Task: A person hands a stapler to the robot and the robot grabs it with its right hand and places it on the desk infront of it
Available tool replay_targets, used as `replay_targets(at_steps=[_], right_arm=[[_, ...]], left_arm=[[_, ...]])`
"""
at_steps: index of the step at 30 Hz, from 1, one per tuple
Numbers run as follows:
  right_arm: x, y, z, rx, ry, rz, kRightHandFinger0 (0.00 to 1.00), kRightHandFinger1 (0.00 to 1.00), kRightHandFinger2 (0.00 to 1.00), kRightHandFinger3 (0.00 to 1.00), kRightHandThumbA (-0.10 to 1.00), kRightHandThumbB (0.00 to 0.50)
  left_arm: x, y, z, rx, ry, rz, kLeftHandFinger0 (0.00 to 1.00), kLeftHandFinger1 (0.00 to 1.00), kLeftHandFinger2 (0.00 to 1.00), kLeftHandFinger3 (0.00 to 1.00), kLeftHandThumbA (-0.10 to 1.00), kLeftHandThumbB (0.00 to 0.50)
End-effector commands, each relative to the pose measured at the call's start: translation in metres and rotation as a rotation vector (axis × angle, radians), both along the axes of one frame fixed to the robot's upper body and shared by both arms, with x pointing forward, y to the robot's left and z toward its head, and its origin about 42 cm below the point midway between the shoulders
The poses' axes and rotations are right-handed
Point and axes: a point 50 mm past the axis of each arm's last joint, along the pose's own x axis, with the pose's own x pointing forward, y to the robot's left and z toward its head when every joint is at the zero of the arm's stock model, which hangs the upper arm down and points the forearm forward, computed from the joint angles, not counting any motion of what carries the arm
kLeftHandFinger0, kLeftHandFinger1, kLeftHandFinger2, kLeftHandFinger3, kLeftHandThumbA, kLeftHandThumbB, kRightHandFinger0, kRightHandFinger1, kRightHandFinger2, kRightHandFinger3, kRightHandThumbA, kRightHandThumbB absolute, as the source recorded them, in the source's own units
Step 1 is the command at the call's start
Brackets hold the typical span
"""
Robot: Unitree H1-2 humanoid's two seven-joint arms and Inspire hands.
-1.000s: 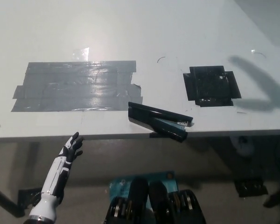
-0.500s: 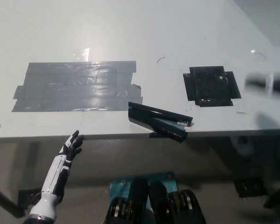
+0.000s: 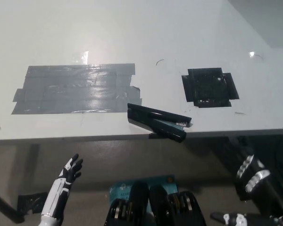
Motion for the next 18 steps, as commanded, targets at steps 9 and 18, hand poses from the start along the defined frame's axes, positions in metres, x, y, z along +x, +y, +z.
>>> replay_targets(at_steps=[9,18], right_arm=[[0.02,0.015,-0.079,-0.031,0.035,-0.051,1.0,1.0,1.0,1.0,1.0,0.354],[0.024,0.012,-0.091,-0.064,0.072,-0.053,1.0,1.0,1.0,1.0,1.0,0.371]], left_arm=[[-0.008,0.0,0.003,-0.002,-0.048,-0.008,1.0,1.0,1.0,1.0,1.0,0.5],[-0.008,-0.001,0.004,-0.007,-0.052,-0.008,1.0,1.0,1.0,1.0,1.0,0.5]])
